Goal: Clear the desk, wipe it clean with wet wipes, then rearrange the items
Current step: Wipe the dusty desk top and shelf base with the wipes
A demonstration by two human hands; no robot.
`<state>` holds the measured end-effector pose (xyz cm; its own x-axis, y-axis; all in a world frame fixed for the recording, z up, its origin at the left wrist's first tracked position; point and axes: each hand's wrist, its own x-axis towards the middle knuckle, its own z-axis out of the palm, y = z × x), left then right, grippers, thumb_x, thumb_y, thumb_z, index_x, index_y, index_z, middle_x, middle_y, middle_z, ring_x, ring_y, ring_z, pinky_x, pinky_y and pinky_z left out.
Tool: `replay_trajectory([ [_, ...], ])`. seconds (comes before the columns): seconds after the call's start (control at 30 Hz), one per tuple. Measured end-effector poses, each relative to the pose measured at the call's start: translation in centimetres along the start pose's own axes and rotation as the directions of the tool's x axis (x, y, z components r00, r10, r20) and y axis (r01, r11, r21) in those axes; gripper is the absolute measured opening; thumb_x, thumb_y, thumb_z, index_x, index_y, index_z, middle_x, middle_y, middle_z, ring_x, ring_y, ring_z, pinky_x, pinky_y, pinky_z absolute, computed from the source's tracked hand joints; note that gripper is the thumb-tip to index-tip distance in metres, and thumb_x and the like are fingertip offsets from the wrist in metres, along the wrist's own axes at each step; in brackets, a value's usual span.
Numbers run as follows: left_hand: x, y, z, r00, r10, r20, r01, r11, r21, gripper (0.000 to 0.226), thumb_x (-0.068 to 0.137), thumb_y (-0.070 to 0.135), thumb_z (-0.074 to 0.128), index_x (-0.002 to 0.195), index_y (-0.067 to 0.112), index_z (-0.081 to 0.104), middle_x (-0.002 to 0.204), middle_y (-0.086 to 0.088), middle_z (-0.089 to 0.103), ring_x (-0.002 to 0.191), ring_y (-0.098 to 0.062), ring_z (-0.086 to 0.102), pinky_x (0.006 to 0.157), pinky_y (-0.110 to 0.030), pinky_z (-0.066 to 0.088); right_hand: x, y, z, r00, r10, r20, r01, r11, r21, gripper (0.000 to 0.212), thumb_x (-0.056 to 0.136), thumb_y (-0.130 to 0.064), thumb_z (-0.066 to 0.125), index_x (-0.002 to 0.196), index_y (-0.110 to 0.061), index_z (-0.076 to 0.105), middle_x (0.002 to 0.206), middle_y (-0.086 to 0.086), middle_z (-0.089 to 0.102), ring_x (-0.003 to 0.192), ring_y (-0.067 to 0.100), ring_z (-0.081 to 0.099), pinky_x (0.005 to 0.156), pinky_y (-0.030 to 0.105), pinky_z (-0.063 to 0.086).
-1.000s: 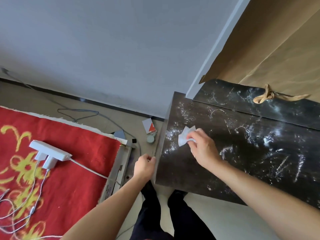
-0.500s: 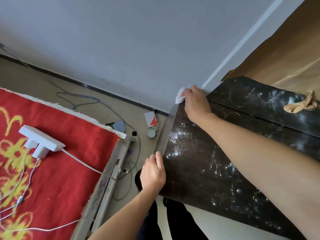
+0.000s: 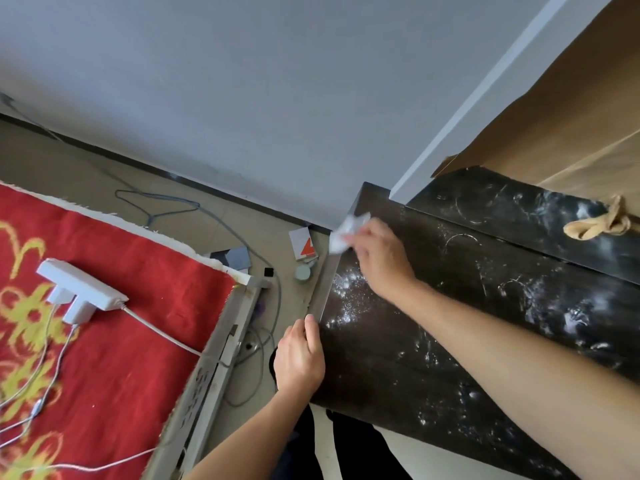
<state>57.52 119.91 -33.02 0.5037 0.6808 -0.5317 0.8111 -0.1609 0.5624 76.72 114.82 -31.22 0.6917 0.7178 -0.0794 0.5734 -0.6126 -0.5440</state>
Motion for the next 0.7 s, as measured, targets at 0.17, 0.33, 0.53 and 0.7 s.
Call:
replay_trajectory([
  [0.17, 0.1, 0.1, 0.0, 1.0, 0.013, -0.008, -0.013, 1.0, -0.002, 0.039, 0.099, 0.034, 0.024, 0.065, 0.018, 0.037, 0.071, -0.001, 0.055, 0.076, -0.027, 0.054, 0.07, -0.043, 0.044, -1.0, 2.1, -2.1, 0.997, -0.046, 0.063, 0.045, 0.999, 0.018, 0.027, 0.087, -0.001, 0.061, 0.11, -0.012, 0.069, 0.099, 0.008, 0.058, 0.09, 0.024, 0.057, 0.081, 0.031, 0.051],
  [0.33, 0.3, -0.2, 0.2, 1.0, -0.005, -0.024, 0.005, 1.0, -0.02, 0.043, 0.098, 0.04, 0.024, 0.064, 0.018, 0.039, 0.071, -0.002, 0.056, 0.076, -0.026, 0.054, 0.066, -0.038, 0.038, 1.9, 0.9, -0.2, 0.999, -0.019, -0.028, 0.019, 1.0, -0.013, 0.028, 0.087, 0.001, 0.059, 0.111, -0.01, 0.069, 0.096, 0.011, 0.057, 0.091, 0.028, 0.055, 0.081, 0.043, 0.052],
  [0.53, 0.2, -0.2, 0.1, 0.999, -0.001, -0.033, -0.001, 0.999, -0.044, 0.049, 0.098, 0.042, 0.025, 0.068, 0.01, 0.047, 0.069, 0.0, 0.055, 0.073, -0.021, 0.054, 0.065, -0.036, 0.038, -5.4, 1.0, -2.4, 0.881, -0.289, 0.375, 0.283, 0.956, 0.073, 0.031, 0.085, 0.005, 0.06, 0.109, -0.011, 0.071, 0.086, 0.007, 0.055, 0.081, 0.02, 0.053, 0.07, 0.032, 0.049],
  [0.7, 0.3, -0.5, 0.3, 0.998, 0.014, -0.063, -0.017, 0.998, -0.052, 0.049, 0.098, 0.041, 0.025, 0.066, 0.009, 0.043, 0.067, -0.003, 0.054, 0.069, -0.021, 0.052, 0.063, -0.036, 0.037, 0.9, 0.8, -1.3, 0.997, -0.022, 0.069, 0.019, 0.999, 0.051, 0.027, 0.089, -0.002, 0.058, 0.111, -0.012, 0.069, 0.099, 0.002, 0.056, 0.093, 0.019, 0.055, 0.087, 0.028, 0.047],
])
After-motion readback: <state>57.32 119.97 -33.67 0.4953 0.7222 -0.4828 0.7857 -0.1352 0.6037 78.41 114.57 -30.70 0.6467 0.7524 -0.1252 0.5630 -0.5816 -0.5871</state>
